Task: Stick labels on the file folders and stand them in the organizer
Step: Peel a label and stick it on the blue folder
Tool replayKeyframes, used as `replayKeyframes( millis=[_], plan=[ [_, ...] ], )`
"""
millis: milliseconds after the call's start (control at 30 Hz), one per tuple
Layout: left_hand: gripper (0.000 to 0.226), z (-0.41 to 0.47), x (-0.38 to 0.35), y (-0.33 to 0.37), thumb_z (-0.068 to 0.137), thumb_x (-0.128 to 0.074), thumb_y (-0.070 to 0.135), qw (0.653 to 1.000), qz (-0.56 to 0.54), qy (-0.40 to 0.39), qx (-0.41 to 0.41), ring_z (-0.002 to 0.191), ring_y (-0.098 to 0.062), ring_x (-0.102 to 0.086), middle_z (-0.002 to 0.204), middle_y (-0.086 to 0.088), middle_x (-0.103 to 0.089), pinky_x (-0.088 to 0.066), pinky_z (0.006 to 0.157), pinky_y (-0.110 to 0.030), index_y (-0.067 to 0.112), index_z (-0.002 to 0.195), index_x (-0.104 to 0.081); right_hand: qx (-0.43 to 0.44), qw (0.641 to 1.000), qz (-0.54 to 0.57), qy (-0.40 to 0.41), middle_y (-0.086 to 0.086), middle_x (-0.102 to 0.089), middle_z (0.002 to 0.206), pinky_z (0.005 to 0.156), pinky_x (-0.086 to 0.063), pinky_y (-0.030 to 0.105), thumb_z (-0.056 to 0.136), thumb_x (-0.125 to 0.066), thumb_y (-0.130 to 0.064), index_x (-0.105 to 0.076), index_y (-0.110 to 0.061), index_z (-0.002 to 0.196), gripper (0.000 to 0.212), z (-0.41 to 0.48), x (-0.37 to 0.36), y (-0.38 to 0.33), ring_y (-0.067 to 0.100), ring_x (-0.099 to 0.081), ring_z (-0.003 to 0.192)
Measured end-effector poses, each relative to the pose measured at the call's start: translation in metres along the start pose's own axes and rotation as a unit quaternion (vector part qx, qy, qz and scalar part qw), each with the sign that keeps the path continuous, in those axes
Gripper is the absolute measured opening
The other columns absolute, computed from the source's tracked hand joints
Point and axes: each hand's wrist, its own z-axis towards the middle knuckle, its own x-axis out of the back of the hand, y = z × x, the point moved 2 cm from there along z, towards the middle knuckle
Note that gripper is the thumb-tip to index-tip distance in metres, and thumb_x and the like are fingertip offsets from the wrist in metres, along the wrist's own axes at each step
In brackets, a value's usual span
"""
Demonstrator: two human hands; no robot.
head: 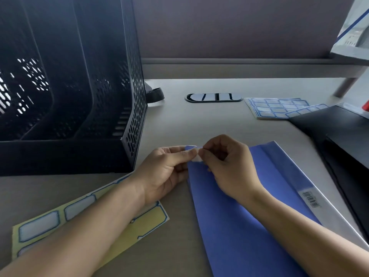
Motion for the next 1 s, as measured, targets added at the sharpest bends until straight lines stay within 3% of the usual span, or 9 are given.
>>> replayKeyframes(
  millis=[100, 367, 500, 600, 700, 767, 833, 1000],
  plan=[
    [0.03, 0.0, -0.005, -0.002, 0.077, -0.068, 0.011, 0.999, 0.028, 0.006, -0.016, 0.082, -0.027, -0.072, 0.096, -0.023, -0.072, -0.061, 0.079, -0.035, -0.005, 0.102, -0.071, 0.003, 1.0, -0.008, 0.003, -0.011, -0.067, 0.063, 0.057, -0.048, 0.025, 0.085, -0.072, -0.015, -0.063, -0.028, 0.074, 0.019, 0.0, 0.001, -0.001, 0.009, -0.061, 0.057],
    [0.024, 0.0, -0.006, -0.008, 0.087, -0.063, 0.003, 0.994, 0.043, 0.076, -0.066, 0.092, -0.033, -0.069, 0.106, -0.026, -0.07, -0.059, 0.084, -0.039, -0.005, 0.109, -0.068, -0.02, 0.997, -0.068, -0.031, -0.002, -0.07, 0.063, 0.052, -0.054, 0.036, 0.086, -0.064, -0.017, -0.069, -0.025, 0.072, 0.017, 0.008, 0.014, -0.014, 0.02, -0.065, 0.058],
    [0.033, -0.001, -0.004, -0.009, 0.072, -0.073, 0.013, 0.991, 0.061, 0.098, -0.069, 0.095, -0.035, -0.07, 0.101, -0.022, -0.073, -0.055, 0.089, -0.044, -0.002, 0.102, -0.071, 0.003, 0.992, -0.128, -0.018, -0.008, -0.068, 0.063, 0.039, -0.045, 0.024, 0.085, -0.062, -0.015, -0.067, -0.025, 0.069, 0.019, 0.014, 0.024, -0.014, 0.014, -0.06, 0.053],
    [0.025, -0.001, -0.005, -0.01, 0.073, -0.075, 0.012, 0.989, 0.071, 0.106, -0.079, 0.09, -0.033, -0.071, 0.096, -0.02, -0.074, -0.056, 0.087, -0.043, 0.001, 0.096, -0.073, 0.017, 0.993, -0.114, 0.007, -0.012, -0.068, 0.066, 0.047, -0.04, 0.01, 0.086, -0.065, -0.016, -0.068, -0.025, 0.073, 0.016, 0.019, 0.03, -0.012, 0.003, -0.059, 0.061],
    [0.025, -0.002, -0.005, -0.011, 0.069, -0.077, 0.015, 0.987, 0.076, 0.111, -0.084, 0.088, -0.033, -0.071, 0.094, -0.018, -0.075, -0.056, 0.087, -0.044, 0.004, 0.091, -0.074, 0.059, 0.986, -0.158, -0.003, -0.019, -0.067, 0.087, 0.071, -0.038, 0.005, 0.09, -0.066, -0.031, -0.069, -0.028, 0.088, 0.005, 0.021, 0.03, -0.012, -0.001, -0.057, 0.085],
    [0.021, -0.001, -0.005, -0.01, 0.077, -0.075, 0.01, 0.987, 0.078, 0.11, -0.088, 0.093, -0.036, -0.07, 0.097, -0.02, -0.074, -0.055, 0.091, -0.048, 0.002, 0.095, -0.073, 0.067, 0.974, -0.209, -0.051, -0.021, -0.065, 0.099, 0.092, -0.043, 0.023, 0.088, -0.061, -0.051, -0.067, -0.034, 0.097, 0.021, 0.021, 0.026, -0.009, 0.007, -0.057, 0.104],
    [0.017, -0.001, -0.004, -0.01, 0.082, -0.073, 0.009, 0.986, 0.084, 0.105, -0.096, 0.098, -0.041, -0.068, 0.098, -0.022, -0.074, -0.053, 0.094, -0.052, 0.002, 0.098, -0.073, 0.057, 0.971, -0.214, -0.094, -0.023, -0.067, 0.097, 0.098, -0.045, 0.042, 0.079, -0.049, -0.068, -0.067, -0.036, 0.096, 0.041, 0.02, 0.022, -0.008, 0.009, -0.061, 0.104],
    [0.02, -0.003, -0.006, -0.009, 0.079, -0.077, 0.02, 0.984, 0.123, 0.087, -0.099, 0.093, -0.039, -0.07, 0.094, -0.02, -0.074, -0.053, 0.089, -0.05, 0.005, 0.092, -0.076, 0.07, 0.969, -0.205, -0.117, -0.024, -0.067, 0.089, 0.095, -0.047, 0.045, 0.073, -0.042, -0.073, -0.064, -0.036, 0.092, 0.047, 0.02, 0.017, -0.008, 0.007, -0.063, 0.093]
  ],
)
